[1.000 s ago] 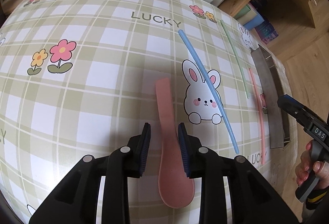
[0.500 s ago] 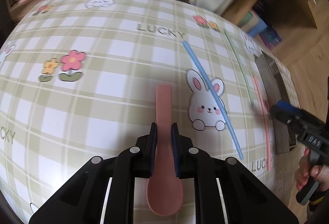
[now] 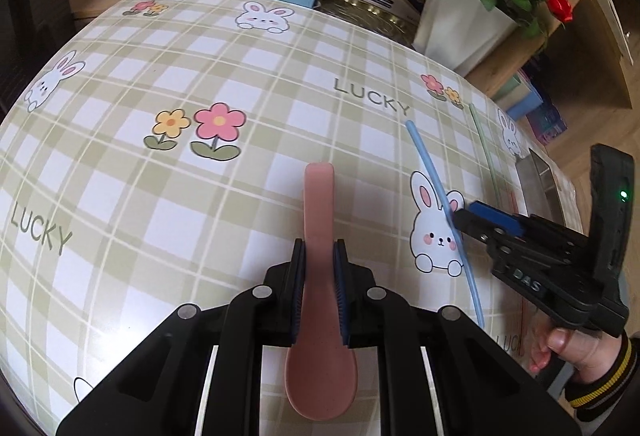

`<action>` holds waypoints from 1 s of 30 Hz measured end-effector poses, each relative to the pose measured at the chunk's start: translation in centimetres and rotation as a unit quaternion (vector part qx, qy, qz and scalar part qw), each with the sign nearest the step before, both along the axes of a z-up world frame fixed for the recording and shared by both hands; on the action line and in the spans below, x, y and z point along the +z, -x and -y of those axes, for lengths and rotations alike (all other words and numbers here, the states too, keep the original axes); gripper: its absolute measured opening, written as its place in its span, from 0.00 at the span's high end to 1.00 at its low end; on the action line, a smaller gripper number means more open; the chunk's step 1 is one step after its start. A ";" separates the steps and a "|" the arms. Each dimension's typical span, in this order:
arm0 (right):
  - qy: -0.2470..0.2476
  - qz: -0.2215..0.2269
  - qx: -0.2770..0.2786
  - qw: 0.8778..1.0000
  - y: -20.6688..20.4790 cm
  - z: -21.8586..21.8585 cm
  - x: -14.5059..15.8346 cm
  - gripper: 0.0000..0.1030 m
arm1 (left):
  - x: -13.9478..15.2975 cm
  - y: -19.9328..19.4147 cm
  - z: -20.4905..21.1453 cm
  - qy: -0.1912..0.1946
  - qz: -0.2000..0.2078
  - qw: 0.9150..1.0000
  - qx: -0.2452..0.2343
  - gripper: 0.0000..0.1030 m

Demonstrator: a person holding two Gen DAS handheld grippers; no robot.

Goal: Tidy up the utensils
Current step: 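Grasp the blue chopstick with the right tool while the left tool holds the pink spoon, then carry the blue chopstick into the steel rack with the right tool and open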

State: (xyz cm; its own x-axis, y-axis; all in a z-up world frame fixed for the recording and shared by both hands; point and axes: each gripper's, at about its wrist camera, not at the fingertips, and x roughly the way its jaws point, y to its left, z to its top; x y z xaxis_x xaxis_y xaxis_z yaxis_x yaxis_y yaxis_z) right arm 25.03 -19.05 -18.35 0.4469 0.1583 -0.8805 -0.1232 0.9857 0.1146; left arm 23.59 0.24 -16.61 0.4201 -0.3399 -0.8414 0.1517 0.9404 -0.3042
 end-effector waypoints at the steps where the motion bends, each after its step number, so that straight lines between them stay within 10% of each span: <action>1: 0.000 -0.002 -0.001 1.000 -0.3 -0.2 -0.1 0.78 | 0.0 0.0 -0.1 0.001 -0.001 1.000 0.002 0.87; 17: 0.034 0.006 -0.008 0.999 -0.3 -1.9 -0.8 0.94 | -0.1 0.4 -0.2 0.011 -0.004 1.000 0.008 0.87; 30: -0.033 0.028 -0.046 0.998 3.7 0.4 0.6 0.94 | 0.1 1.4 1.1 -0.011 0.000 1.000 0.004 0.87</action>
